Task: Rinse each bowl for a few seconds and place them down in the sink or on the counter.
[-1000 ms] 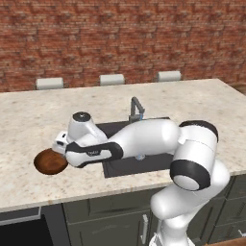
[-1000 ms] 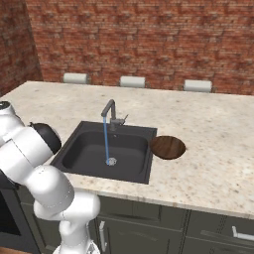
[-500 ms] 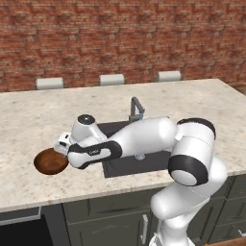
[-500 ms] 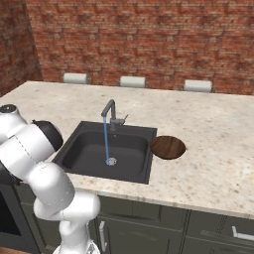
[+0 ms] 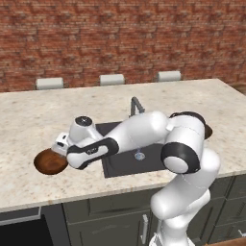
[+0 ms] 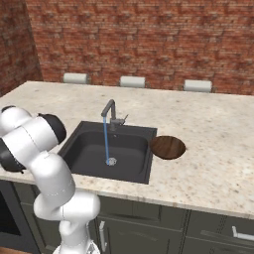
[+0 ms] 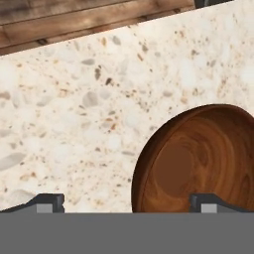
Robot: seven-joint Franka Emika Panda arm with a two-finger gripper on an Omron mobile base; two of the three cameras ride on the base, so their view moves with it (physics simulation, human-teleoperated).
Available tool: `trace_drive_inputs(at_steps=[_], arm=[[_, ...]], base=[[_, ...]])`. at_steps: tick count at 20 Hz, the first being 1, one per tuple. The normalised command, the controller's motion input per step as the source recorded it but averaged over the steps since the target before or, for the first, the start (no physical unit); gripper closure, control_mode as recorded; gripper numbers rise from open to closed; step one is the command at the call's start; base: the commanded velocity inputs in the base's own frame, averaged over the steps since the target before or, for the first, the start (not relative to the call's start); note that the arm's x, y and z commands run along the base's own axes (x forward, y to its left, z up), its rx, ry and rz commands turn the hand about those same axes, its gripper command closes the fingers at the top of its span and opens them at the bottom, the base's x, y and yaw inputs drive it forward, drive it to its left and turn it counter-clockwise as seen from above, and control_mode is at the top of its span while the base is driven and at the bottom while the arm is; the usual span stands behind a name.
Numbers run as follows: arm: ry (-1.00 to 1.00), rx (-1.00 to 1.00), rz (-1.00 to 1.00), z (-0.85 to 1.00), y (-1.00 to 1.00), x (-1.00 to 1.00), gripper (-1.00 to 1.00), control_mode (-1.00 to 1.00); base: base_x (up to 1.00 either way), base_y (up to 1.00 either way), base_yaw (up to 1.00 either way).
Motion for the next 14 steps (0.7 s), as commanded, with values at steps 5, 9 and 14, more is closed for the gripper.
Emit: trace_drive_inputs(at_steps=[5,9,14], arm=[[0.00,0.01,0.00,-0.13,0.11,0.11,-1.00,-1.00],[0.00,0.01,0.00,-0.17,0.04,0.09,-1.00,-1.00],[0.00,0.01,0.00,-0.16,0.02,0.11,-1.00,-1.00]], base=[[0.00,0.00,0.00],[0.00,0.00,0.00],[0.00,0.00,0.00]])
